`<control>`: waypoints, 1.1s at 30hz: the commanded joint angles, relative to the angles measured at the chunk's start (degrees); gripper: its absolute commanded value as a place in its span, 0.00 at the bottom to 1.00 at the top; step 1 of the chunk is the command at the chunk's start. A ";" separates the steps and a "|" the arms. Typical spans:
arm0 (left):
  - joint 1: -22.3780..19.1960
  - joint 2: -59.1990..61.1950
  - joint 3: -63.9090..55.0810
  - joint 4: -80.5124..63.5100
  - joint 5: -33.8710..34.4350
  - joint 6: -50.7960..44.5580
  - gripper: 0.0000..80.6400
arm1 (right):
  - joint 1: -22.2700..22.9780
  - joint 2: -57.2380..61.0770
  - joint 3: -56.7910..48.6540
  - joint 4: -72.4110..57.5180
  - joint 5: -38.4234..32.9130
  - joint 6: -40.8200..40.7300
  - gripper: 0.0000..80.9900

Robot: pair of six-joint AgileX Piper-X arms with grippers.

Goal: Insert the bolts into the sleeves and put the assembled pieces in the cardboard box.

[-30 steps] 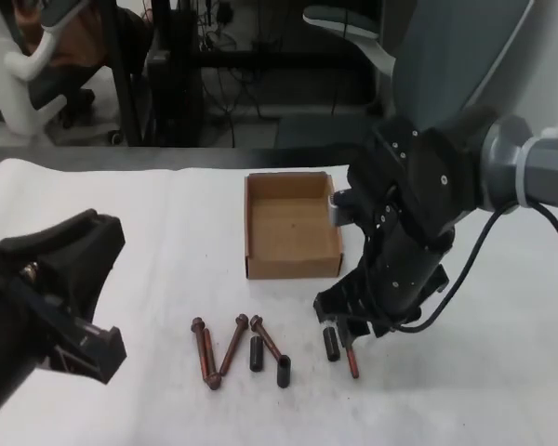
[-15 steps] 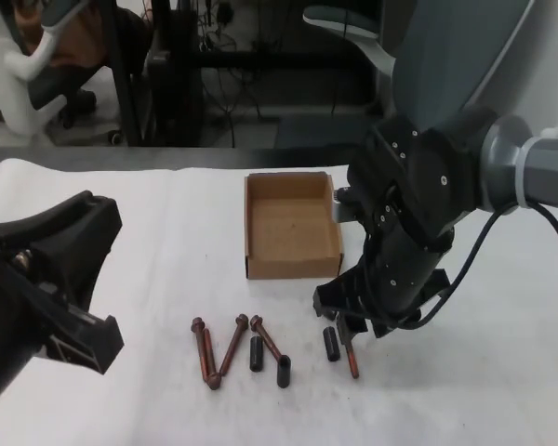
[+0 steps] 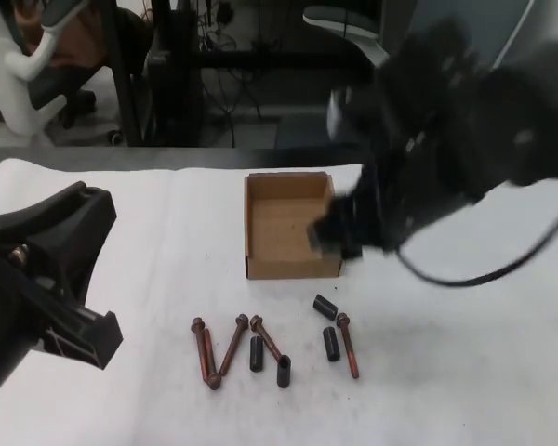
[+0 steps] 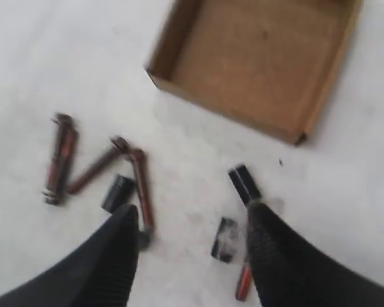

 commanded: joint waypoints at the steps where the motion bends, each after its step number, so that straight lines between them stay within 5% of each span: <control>1: 0.04 -0.48 -0.05 -1.21 -0.47 0.37 0.02 | 1.07 -4.72 0.06 -3.45 -0.88 -1.35 0.61; 24: 0.04 -0.48 -0.05 -1.21 -0.47 -0.07 0.02 | 2.77 -11.04 0.06 -3.08 1.24 -6.71 0.61; 25: 0.04 -0.48 -0.05 -1.21 -0.47 -0.07 0.02 | 2.77 -10.86 0.19 -3.56 1.58 -6.29 0.01; 31: 0.04 -0.48 -0.05 -1.21 -0.47 -0.07 0.02 | 2.92 -12.48 0.17 -9.44 -3.12 -4.09 0.01; 33: 0.04 -0.48 -0.05 -1.21 -0.47 -0.07 0.02 | 3.25 -12.61 0.17 -9.52 -2.11 -3.67 0.12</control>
